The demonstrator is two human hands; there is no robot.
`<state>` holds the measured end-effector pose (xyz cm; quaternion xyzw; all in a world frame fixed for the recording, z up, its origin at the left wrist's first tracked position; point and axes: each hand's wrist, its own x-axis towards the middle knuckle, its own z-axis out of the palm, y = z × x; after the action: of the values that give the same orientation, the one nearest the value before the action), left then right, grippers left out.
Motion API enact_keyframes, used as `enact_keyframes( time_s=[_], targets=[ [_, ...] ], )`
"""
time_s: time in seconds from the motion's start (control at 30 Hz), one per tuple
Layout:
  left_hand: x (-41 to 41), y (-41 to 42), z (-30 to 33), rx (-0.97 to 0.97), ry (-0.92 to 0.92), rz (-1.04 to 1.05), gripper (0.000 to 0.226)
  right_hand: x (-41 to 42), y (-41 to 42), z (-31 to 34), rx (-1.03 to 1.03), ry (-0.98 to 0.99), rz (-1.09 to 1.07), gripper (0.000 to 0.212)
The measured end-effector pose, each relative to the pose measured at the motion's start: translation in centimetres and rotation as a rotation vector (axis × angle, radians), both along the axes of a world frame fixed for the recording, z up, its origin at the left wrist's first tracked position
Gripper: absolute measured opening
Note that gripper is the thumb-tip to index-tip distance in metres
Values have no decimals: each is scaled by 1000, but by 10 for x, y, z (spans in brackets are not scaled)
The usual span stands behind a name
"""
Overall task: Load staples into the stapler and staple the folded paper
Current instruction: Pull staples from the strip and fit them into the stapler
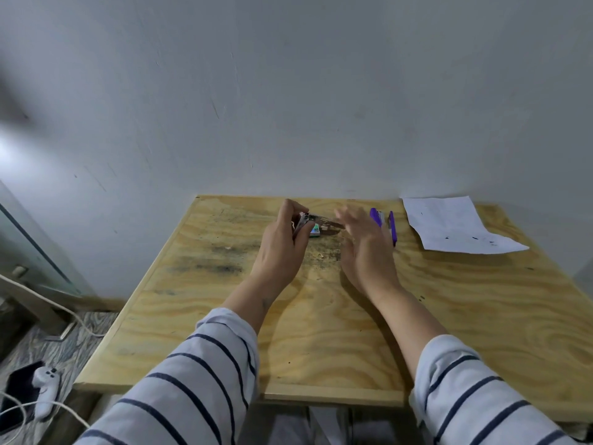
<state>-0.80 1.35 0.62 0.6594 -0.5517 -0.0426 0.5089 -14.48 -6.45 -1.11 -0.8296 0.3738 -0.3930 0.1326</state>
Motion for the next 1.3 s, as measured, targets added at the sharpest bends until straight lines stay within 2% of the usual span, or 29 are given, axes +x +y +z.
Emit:
enact_keyframes(
  time_s=[0.07, 0.17, 0.3, 0.47, 0.53, 0.6, 0.67, 0.83, 0.93, 1.2, 1.3],
  targets=[
    [1, 0, -2, 4, 2, -3, 15, -1, -2, -4, 5, 47, -15, 49],
    [3, 0, -4, -3, 26, 2, 15, -1, -6, -5, -19, -22, 2, 43],
    [4, 0, -6, 57, 17, 0, 18, -1, -7, 0, 34, -127, 63, 22],
    [11, -2, -8, 195, -88, 121, 18, 3, -7, 0, -41, -95, 53, 22],
    [10, 0, -7, 168, -174, 161, 21, 2, -6, -2, -41, -91, 26, 20],
    [8, 3, -8, 149, -219, 155, 22, 1, -7, -9, -10, 14, -4, 19],
    [10, 4, -13, 207, -190, 144, 21, 1, -7, -19, 1, 110, -34, 19],
    [10, 1, -7, 168, -156, 115, 20, 2, -4, -16, -39, 50, -82, 19],
    [12, 1, -10, 247, -173, 139, 19, 3, -2, -16, -57, 106, -66, 16],
    [11, 2, -9, 379, -227, 289, 21, 5, 0, -5, -109, -105, -52, 21],
    [13, -1, -7, 474, -194, 277, 23, 9, -2, 4, -26, -186, -13, 18]
  ],
)
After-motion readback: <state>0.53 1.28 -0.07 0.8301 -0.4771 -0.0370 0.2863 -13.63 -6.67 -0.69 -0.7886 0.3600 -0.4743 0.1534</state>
